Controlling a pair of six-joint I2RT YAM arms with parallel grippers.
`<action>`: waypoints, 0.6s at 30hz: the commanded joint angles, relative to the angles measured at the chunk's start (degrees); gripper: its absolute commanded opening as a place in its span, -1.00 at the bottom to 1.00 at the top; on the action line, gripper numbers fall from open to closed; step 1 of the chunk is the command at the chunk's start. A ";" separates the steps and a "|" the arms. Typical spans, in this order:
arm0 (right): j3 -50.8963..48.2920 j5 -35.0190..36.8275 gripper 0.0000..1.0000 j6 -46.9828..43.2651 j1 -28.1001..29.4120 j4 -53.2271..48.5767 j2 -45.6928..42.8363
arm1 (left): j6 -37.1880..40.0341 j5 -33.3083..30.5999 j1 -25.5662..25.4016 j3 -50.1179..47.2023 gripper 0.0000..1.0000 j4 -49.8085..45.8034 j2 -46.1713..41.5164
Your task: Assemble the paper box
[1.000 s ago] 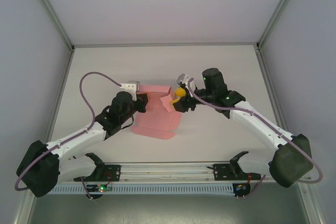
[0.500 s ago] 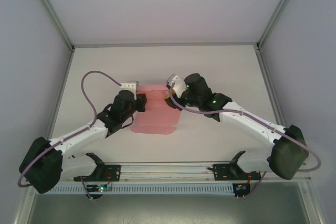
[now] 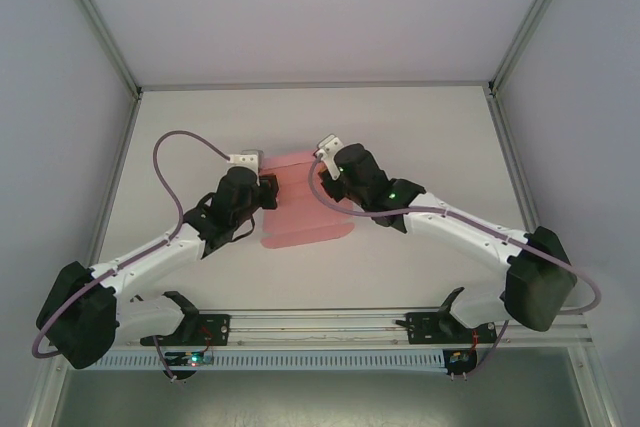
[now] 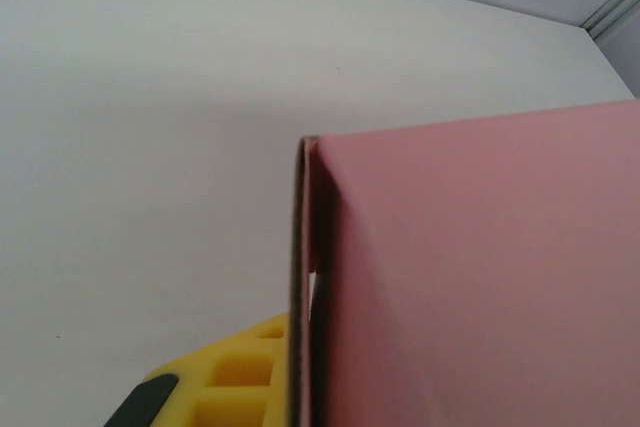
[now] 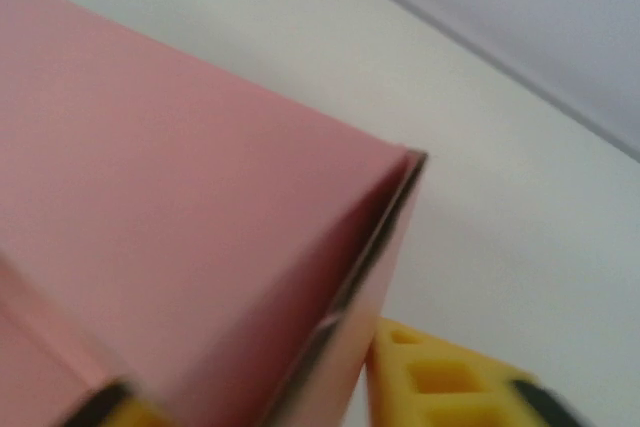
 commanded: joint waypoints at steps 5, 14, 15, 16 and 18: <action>4.20 28.38 -1.00 2.31 -1.56 -2.44 5.28 | -6.37 -2.89 -1.92 3.77 -1.00 -4.30 0.03; 9.20 50.48 -1.00 2.86 -3.61 -5.73 13.47 | -17.50 -14.47 -4.32 12.70 -1.00 -21.95 5.40; 9.30 51.91 -1.00 3.41 -3.97 -5.58 13.83 | -19.56 -16.01 -4.32 13.44 -1.00 -24.37 5.89; 9.24 53.09 -1.00 3.40 -4.35 -5.01 14.09 | -20.77 -16.73 -4.40 14.02 -1.00 -25.88 6.24; 8.61 56.02 -1.00 1.98 -4.97 -2.10 14.76 | -22.38 -16.67 -4.41 14.37 -1.00 -27.19 6.70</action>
